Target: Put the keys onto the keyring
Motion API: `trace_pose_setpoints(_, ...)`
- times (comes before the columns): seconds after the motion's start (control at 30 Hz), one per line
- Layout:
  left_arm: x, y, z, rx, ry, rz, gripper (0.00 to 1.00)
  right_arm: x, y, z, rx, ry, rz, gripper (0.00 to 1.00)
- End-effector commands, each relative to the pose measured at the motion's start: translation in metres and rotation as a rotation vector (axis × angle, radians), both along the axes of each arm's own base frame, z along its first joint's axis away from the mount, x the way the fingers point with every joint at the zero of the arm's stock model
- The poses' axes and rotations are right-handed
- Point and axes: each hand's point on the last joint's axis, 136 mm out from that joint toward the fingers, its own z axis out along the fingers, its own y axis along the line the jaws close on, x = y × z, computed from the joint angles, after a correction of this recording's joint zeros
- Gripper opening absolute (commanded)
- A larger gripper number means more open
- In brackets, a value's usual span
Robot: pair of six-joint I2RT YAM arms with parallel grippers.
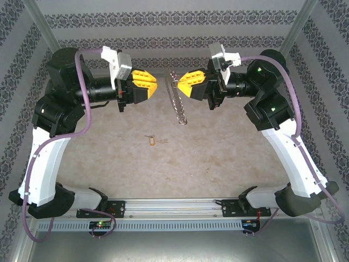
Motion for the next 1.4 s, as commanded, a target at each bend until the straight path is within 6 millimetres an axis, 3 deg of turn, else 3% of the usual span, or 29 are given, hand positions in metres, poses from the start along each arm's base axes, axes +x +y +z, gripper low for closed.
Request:
trace_pose_setpoints(0.0,-0.01,-0.004,0.021,-0.044,-0.051,-0.055,0.21,-0.011,-0.008,0.019,0.041,-0.067,0.0,0.0)
trace_pose_setpoints(0.3,-0.013,-0.017,0.026,-0.047,-0.064,-0.103,0.25,-0.008,-0.006,0.016,0.033,-0.067,-0.009,0.0)
trace_pose_setpoints(0.87,-0.007,-0.035,0.015,0.009,-0.076,-0.126,0.27,0.004,-0.002,0.003,0.009,-0.073,-0.059,0.0)
trace_pose_setpoints(1.37,-0.002,-0.031,0.005,0.069,-0.092,-0.069,0.26,0.012,-0.003,0.0,0.008,-0.081,-0.1,0.0)
